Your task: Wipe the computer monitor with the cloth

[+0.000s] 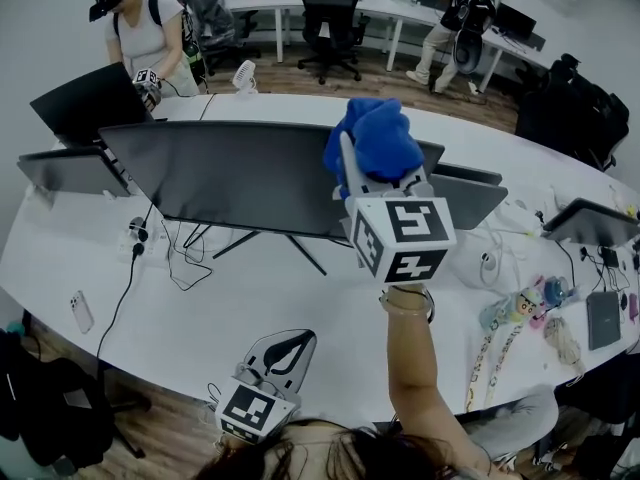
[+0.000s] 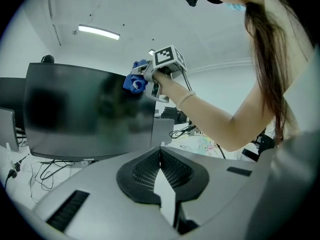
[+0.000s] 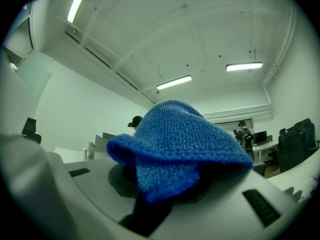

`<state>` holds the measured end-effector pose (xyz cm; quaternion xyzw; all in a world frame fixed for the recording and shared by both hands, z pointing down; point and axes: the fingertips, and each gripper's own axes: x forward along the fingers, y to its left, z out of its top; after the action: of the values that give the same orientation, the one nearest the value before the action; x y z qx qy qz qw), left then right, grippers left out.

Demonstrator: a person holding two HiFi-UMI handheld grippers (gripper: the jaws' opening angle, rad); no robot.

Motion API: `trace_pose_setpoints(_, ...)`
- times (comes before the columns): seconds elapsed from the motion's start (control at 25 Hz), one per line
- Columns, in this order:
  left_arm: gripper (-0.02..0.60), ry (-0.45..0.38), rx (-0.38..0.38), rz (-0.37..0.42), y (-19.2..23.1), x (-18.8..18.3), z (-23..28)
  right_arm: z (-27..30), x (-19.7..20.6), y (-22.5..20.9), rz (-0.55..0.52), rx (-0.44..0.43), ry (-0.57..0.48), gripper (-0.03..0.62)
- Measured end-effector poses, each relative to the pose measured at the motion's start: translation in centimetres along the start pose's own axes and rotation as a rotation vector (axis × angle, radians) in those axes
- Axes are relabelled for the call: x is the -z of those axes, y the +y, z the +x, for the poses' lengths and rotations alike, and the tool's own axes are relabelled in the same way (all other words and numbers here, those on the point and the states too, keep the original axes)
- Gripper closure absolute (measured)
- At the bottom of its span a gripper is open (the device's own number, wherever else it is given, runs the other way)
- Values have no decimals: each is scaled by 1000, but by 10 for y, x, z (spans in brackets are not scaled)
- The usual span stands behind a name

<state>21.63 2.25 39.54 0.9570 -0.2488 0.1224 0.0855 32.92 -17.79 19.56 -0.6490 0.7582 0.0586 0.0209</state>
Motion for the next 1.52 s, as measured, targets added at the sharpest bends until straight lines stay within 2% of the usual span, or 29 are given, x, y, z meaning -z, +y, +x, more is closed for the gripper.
trace_pose_setpoints(0.2, 572, -1, -10, 2, 9, -1, -13, -1, 0, -4, 13, 33, 2, 496)
trace_pose_setpoints(0.44, 572, 8, 16, 8, 22, 0, -31, 0, 0, -7, 23, 92, 14, 496)
trace_pose_setpoints(0.72, 572, 5, 86, 22, 34, -2, -39, -2, 2, -11, 15, 169, 34, 496)
trace_pose_setpoints(0.84, 572, 8, 124, 60, 39, -2, -41, -5, 3, -17, 10, 204, 39, 496)
trace_pose_setpoints(0.96, 572, 9, 142, 26, 43, -4, -44, -7, 4, -19, 10, 230, 47, 496)
trace_pose_setpoints(1.04, 572, 5, 151, 32, 45, -6, -44, -7, 4, -21, 11, 238, 51, 496)
trace_pose_setpoints(1.16, 572, 2, 166, 108, 47, -5, -40, -8, 4, -23, 5, 243, 55, 496)
trace_pose_setpoints(1.4, 572, 0, 157, 74, 38, -3, -33, -12, 5, -32, 2, 240, 61, 496)
trace_pose_setpoints(1.52, 572, -6, 148, 121, 32, -6, -28, -14, 4, -37, 4, 229, 59, 496)
